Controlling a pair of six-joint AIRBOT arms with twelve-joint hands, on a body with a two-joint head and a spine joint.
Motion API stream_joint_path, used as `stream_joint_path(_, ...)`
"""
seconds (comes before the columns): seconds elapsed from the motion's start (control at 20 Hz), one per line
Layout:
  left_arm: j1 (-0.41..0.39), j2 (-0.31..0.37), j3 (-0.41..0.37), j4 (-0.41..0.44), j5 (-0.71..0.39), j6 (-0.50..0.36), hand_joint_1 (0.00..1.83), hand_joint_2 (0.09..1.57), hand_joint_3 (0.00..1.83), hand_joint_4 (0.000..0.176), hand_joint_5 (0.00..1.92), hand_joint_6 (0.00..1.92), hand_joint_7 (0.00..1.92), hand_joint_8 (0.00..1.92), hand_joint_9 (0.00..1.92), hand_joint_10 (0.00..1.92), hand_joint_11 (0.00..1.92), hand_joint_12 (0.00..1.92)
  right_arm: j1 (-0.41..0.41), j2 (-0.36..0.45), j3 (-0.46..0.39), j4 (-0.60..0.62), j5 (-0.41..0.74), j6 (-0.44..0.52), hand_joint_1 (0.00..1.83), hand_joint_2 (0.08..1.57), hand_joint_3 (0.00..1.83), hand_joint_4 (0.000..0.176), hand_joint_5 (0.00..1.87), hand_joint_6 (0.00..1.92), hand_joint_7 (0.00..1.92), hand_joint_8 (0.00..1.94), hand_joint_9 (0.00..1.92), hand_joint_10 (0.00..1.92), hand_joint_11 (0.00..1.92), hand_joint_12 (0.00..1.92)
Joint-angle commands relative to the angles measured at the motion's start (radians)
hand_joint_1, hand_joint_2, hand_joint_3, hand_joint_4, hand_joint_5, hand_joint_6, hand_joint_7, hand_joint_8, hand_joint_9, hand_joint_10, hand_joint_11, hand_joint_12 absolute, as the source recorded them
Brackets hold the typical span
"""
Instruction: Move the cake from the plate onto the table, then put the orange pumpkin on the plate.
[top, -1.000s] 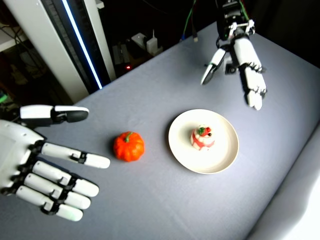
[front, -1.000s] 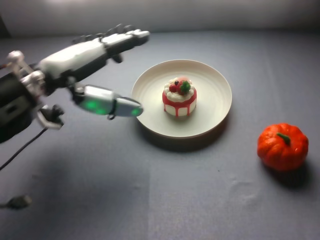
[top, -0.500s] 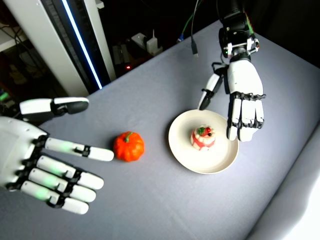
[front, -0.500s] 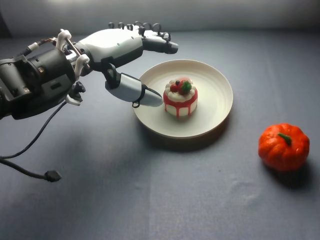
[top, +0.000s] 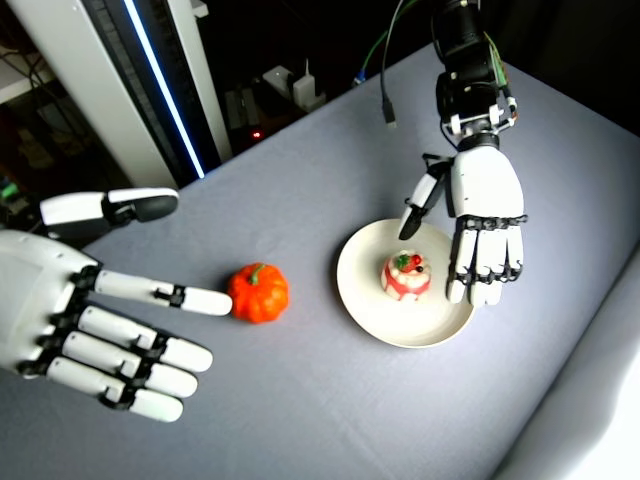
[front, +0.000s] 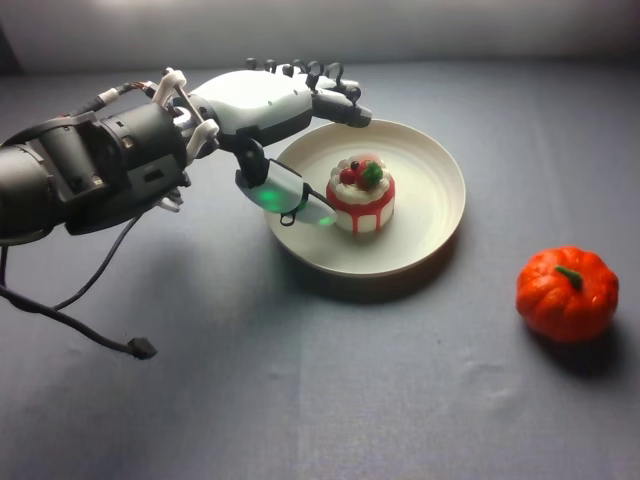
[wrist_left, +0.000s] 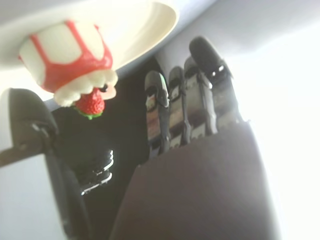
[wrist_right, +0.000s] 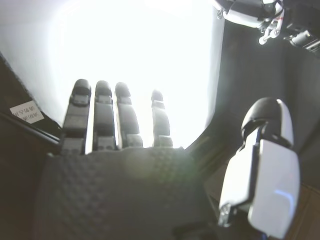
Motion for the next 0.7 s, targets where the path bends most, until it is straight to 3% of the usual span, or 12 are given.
stream_joint_path(0.0, -0.017, -0.001, 0.005, -0.03, -0.102, -0.002, 0.96, 0.91, 0.0, 0.0, 0.41, 0.0, 0.15, 0.0, 0.14, 0.0, 0.0, 1.24, 0.01, 0.009, 0.0, 0.016, 0.125, 0.009, 0.17, 0.83, 0.0, 0.176, 0.0, 0.0, 0.0, 0.0, 0.0, 0.0, 0.0, 0.0)
stream_joint_path(0.05, -0.019, -0.005, 0.005, -0.033, -0.107, -0.002, 0.98, 0.92, 0.0, 0.0, 0.42, 0.0, 0.19, 0.01, 0.15, 0.01, 0.0, 1.27, 0.01, 0.009, 0.0, 0.015, 0.125, 0.009, 0.17, 0.83, 0.0, 0.176, 0.0, 0.0, 0.0, 0.0, 0.0, 0.0, 0.0, 0.0)
stream_joint_path(0.15, -0.019, -0.02, 0.014, -0.042, -0.115, -0.002, 0.98, 0.92, 0.0, 0.0, 0.43, 0.0, 0.33, 0.04, 0.33, 0.1, 0.0, 1.66, 0.01, 0.009, -0.001, 0.015, 0.125, 0.009, 0.19, 0.82, 0.0, 0.176, 0.0, 0.0, 0.0, 0.0, 0.0, 0.0, 0.0, 0.0)
stream_joint_path(0.3, -0.009, -0.052, 0.04, -0.082, -0.135, -0.002, 0.93, 0.92, 0.0, 0.0, 0.47, 0.0, 0.58, 0.03, 0.39, 0.27, 0.0, 1.58, 0.011, 0.008, -0.002, 0.013, 0.125, 0.009, 0.2, 0.77, 0.0, 0.176, 0.02, 0.01, 0.0, 0.0, 0.0, 0.0, 0.0, 0.0)
stream_joint_path(0.4, 0.0, -0.063, 0.043, -0.11, -0.142, -0.002, 0.91, 0.92, 0.0, 0.0, 0.53, 0.0, 0.74, 0.07, 0.38, 0.83, 0.01, 1.77, 0.011, 0.008, -0.003, 0.012, 0.125, 0.009, 0.2, 0.77, 0.0, 0.176, 0.02, 0.01, 0.0, 0.0, 0.0, 0.0, 0.0, 0.0)
stream_joint_path(0.45, 0.01, -0.072, 0.046, -0.137, -0.153, -0.002, 0.93, 0.94, 0.0, 0.0, 0.53, 0.01, 0.67, 0.06, 0.34, 1.15, 0.29, 1.86, 0.011, 0.008, -0.004, 0.012, 0.125, 0.009, 0.19, 0.75, 0.0, 0.176, 0.02, 0.01, 0.0, 0.0, 0.0, 0.0, 0.0, 0.0)
stream_joint_path(0.5, 0.018, -0.077, 0.047, -0.153, -0.16, -0.002, 0.93, 0.94, 0.0, 0.0, 0.53, 0.01, 0.67, 0.06, 0.34, 1.15, 0.29, 1.86, 0.011, 0.008, -0.004, 0.012, 0.126, 0.009, 0.19, 0.75, 0.0, 0.176, 0.02, 0.01, 0.0, 0.0, 0.0, 0.0, 0.0, 0.0)
stream_joint_path(0.55, 0.027, -0.081, 0.047, -0.167, -0.167, -0.002, 0.98, 0.94, 0.0, 0.0, 0.54, 0.0, 0.64, 0.4, 0.41, 1.36, 0.48, 1.89, 0.011, 0.008, -0.005, 0.012, 0.126, 0.009, 0.19, 0.74, 0.0, 0.176, 0.03, 0.01, 0.0, 0.0, 0.0, 0.0, 0.0, 0.0)
stream_joint_path(0.6, 0.032, -0.084, 0.046, -0.172, -0.168, -0.002, 0.95, 0.94, 0.0, 0.0, 0.54, 0.0, 0.41, 0.25, 0.14, 1.09, 0.1, 1.84, 0.011, 0.008, -0.006, 0.012, 0.126, 0.009, 0.2, 0.74, 0.0, 0.176, 0.04, 0.01, 0.0, 0.0, 0.0, 0.0, 0.0, 0.0)
stream_joint_path(0.65, 0.043, -0.088, 0.047, -0.184, -0.169, -0.002, 0.97, 0.95, 0.0, 0.0, 0.54, 0.0, 0.25, 0.11, 0.1, 0.56, 0.02, 1.38, 0.011, 0.008, -0.006, 0.012, 0.127, 0.009, 0.19, 0.75, 0.0, 0.176, 0.02, 0.01, 0.0, 0.0, 0.0, 0.0, 0.0, 0.0)
